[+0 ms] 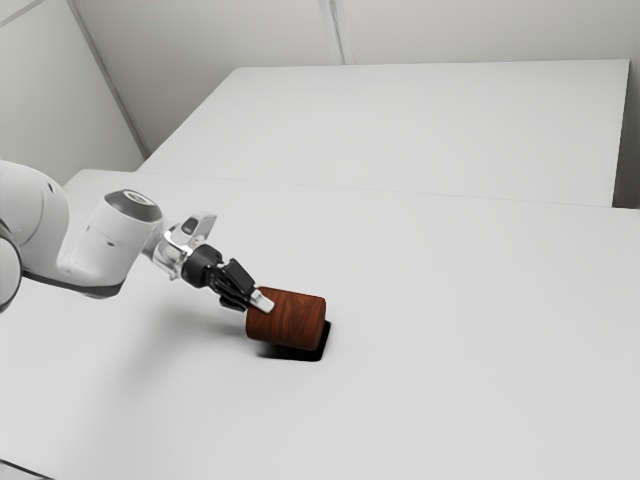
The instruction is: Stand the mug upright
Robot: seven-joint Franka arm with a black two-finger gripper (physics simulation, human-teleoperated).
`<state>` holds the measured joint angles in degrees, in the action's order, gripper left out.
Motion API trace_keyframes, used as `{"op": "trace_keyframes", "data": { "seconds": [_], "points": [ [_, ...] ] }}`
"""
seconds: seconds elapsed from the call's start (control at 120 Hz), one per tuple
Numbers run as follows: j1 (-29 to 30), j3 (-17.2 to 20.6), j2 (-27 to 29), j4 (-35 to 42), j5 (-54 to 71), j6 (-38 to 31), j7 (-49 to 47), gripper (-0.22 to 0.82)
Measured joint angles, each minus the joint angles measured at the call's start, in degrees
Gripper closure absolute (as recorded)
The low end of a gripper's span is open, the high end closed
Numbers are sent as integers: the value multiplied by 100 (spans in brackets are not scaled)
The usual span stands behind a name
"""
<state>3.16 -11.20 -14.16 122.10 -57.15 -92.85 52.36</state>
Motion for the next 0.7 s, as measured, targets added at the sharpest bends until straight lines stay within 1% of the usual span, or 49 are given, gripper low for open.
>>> {"op": "trace_keyframes", "data": {
  "seconds": [0.158,0.35,0.458,0.575,0.7],
  "points": [
    [-25,30,306,-67,278,-4,-106,76],
    [-69,200,774,-352,1515,-120,-695,78],
    [-72,354,994,-412,2446,-430,-1065,79],
    [-33,600,1171,-411,3420,-949,-1395,79],
    [-86,780,1401,-340,4132,-1444,-1684,79]
  ]
}}
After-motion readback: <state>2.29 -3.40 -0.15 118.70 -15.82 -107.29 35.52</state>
